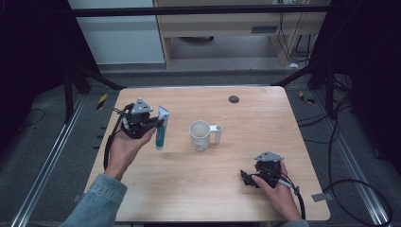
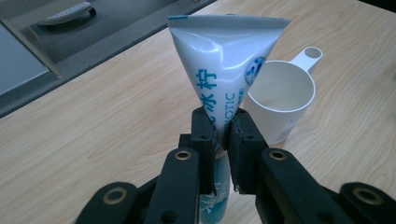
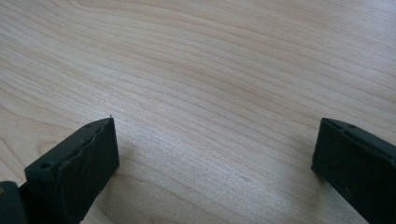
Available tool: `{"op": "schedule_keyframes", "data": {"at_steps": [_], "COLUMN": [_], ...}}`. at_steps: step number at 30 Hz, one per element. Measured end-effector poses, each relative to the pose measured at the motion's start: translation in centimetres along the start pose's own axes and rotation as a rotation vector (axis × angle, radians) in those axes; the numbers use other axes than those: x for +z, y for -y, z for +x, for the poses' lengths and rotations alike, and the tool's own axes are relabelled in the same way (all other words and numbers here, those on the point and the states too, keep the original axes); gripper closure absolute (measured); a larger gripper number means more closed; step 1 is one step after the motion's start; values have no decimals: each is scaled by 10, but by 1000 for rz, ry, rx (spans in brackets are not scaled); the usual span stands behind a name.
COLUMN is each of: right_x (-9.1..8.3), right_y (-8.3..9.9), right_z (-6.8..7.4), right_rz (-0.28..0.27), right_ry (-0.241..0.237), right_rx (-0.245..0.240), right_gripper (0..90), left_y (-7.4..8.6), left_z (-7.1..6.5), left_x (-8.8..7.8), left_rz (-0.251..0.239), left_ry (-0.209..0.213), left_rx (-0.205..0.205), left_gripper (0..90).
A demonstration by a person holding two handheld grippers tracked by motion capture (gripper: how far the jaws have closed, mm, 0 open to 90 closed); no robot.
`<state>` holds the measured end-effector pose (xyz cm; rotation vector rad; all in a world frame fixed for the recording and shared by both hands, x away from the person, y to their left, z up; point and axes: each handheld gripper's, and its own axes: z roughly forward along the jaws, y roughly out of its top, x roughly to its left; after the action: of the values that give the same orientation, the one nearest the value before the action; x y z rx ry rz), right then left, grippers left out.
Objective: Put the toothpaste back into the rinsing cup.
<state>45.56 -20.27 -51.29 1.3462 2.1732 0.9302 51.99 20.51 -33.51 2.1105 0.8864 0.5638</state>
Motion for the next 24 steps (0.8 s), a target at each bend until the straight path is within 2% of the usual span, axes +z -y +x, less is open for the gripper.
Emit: {"op": "schedule_keyframes", "data": {"at_steps": [9, 12, 17, 19, 24], "right_x": [0, 0, 0, 0, 0], "right_y": [0, 0, 0, 0, 0], "right_z": [0, 0, 0, 0, 0], "right_rz": [0, 0, 0, 0, 0], "right_ry": [1, 1, 1, 0, 1], "right_rx": [1, -1, 0, 0, 0], "right_gripper": [7, 7, 6, 6, 6], "left_y": [-2, -4, -10, -12, -16], "left_z": [-3, -4, -12, -15, -17], "left_x": [-4, -5, -6, -5, -3], "left_rz": [-32, -57, -75, -85, -79], "left_ry": [13, 14, 14, 14, 29], "left_rx": [0, -6, 12, 5, 18], "left_gripper": [813, 813, 813, 813, 813]}}
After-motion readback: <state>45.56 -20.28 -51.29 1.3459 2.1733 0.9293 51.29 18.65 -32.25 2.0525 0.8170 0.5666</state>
